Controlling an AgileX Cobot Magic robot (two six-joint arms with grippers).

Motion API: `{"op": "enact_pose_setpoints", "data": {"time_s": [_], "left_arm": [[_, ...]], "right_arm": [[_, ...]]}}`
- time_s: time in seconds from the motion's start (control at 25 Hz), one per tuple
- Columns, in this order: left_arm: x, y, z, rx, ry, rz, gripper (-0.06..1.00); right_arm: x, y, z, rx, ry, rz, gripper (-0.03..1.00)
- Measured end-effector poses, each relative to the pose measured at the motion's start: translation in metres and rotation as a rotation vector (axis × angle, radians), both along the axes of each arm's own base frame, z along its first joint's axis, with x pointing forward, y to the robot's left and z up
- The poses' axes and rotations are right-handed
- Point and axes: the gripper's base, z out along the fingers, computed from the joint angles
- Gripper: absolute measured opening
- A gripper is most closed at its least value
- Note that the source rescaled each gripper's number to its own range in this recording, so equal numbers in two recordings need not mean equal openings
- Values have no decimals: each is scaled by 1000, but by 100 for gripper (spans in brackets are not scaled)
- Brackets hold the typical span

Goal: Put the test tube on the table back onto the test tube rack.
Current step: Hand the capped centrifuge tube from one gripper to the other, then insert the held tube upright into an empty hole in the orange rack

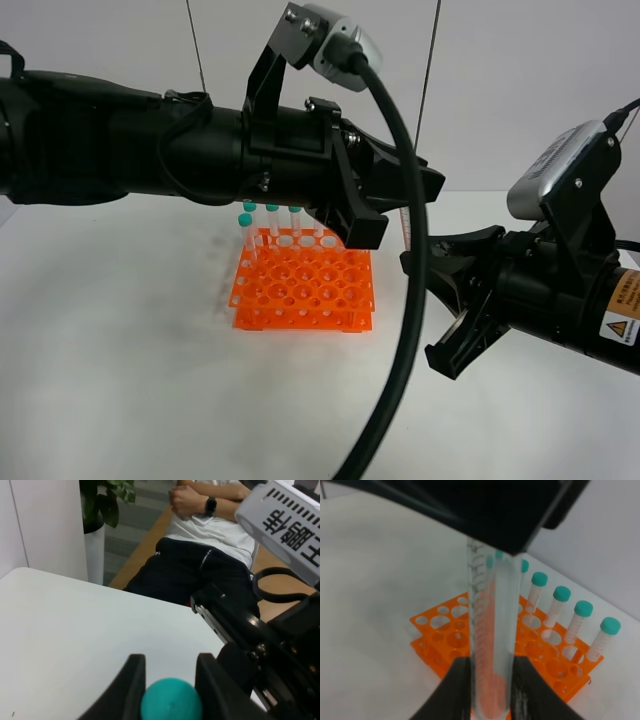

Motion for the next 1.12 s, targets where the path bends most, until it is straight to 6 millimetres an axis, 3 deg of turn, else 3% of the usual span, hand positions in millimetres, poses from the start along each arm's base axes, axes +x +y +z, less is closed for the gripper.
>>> {"op": "enact_pose_setpoints", "data": {"time_s": [0.36, 0.44, 0.56, 0.64, 0.8, 1.12], "left_arm": [[0, 0, 0, 0, 0, 0, 0], [0, 0, 0, -1, 0, -1, 0], [-1, 0, 0, -4, 1, -8, 0], [-1, 0, 0, -5, 1, -11, 0], [-1, 0, 0, -4, 1, -11, 0], [2, 1, -1, 12, -5, 26, 0]], "right_arm": [[0, 0, 0, 1, -1, 0, 2], [0, 0, 0, 1, -1, 0, 14], [0, 0, 1, 4, -5, 1, 60], [0, 0, 1, 4, -5, 1, 81], [0, 0, 0, -28, -21, 11, 91], [1, -11, -15, -176, 86, -21, 93]]}}
